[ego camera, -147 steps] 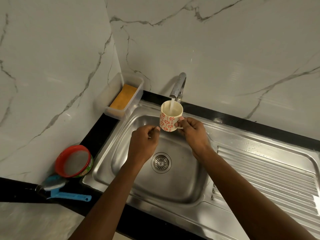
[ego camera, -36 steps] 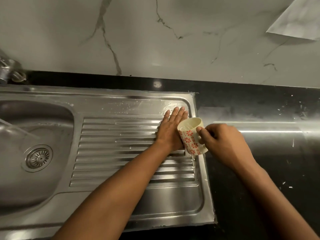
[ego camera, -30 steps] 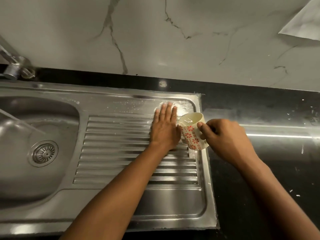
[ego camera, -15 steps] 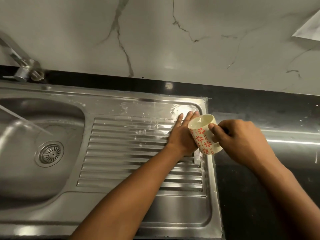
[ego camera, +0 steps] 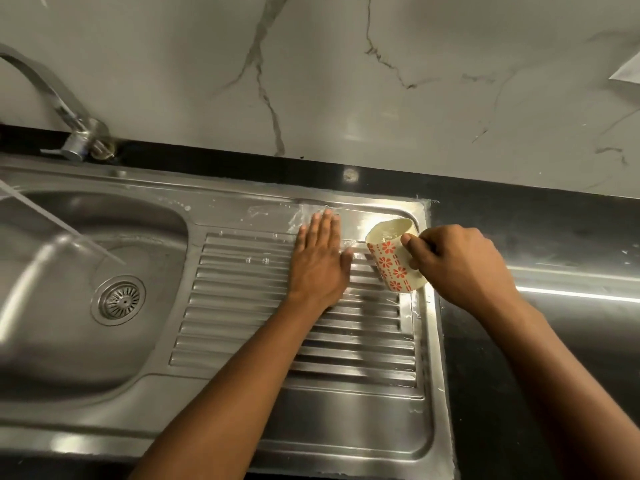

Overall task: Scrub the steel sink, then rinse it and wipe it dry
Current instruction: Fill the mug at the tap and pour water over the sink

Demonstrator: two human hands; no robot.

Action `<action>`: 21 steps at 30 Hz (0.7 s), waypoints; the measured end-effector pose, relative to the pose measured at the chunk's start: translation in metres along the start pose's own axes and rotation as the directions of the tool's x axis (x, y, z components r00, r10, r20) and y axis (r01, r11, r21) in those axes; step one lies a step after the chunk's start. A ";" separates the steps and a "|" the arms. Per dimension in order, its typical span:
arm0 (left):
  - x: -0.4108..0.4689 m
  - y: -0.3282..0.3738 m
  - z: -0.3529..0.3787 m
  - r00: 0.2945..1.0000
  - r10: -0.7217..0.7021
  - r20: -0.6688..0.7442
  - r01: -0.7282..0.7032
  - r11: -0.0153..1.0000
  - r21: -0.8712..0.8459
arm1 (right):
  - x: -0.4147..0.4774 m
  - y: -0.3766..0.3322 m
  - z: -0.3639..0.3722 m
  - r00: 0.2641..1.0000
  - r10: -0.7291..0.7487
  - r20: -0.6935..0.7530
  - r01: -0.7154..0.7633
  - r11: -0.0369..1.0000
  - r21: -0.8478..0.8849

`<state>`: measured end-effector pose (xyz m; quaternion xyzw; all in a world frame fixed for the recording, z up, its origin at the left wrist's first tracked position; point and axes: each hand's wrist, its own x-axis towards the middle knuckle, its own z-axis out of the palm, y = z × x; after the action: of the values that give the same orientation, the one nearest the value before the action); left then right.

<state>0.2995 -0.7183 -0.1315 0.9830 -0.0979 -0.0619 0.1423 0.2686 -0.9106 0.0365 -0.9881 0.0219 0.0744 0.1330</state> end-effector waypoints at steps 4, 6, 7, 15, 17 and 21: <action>-0.013 -0.011 -0.011 0.984 -0.179 0.012 0.179 0.984 0.008 | 0.002 -0.004 -0.002 0.999 -0.033 0.039 0.029 0.997 0.077; -0.012 -0.001 -0.010 0.989 -0.143 0.024 0.143 0.990 -0.016 | 0.004 -0.002 -0.006 0.998 -0.024 0.064 0.016 0.993 0.115; -0.009 0.007 -0.008 0.996 -0.082 0.034 0.083 0.996 -0.034 | 0.005 0.000 -0.009 0.997 -0.013 0.074 0.003 0.992 0.128; 0.029 0.063 0.002 0.918 0.363 0.158 -0.374 0.926 0.045 | 0.022 0.008 -0.020 0.999 -0.005 0.032 0.012 0.976 -0.217; 0.029 0.054 -0.002 0.945 0.311 0.103 -0.314 0.949 0.011 | 0.030 0.003 -0.016 0.999 -0.054 0.003 0.052 0.943 -0.329; 0.020 0.013 -0.008 0.983 0.167 0.072 -0.170 0.985 0.028 | 0.041 -0.015 -0.008 0.987 -0.158 0.023 0.152 0.890 -0.430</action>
<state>0.3177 -0.7326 -0.1221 0.9707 -0.1867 -0.0822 0.1269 0.3112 -0.8995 0.0419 -0.9921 -0.0730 0.0604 -0.0828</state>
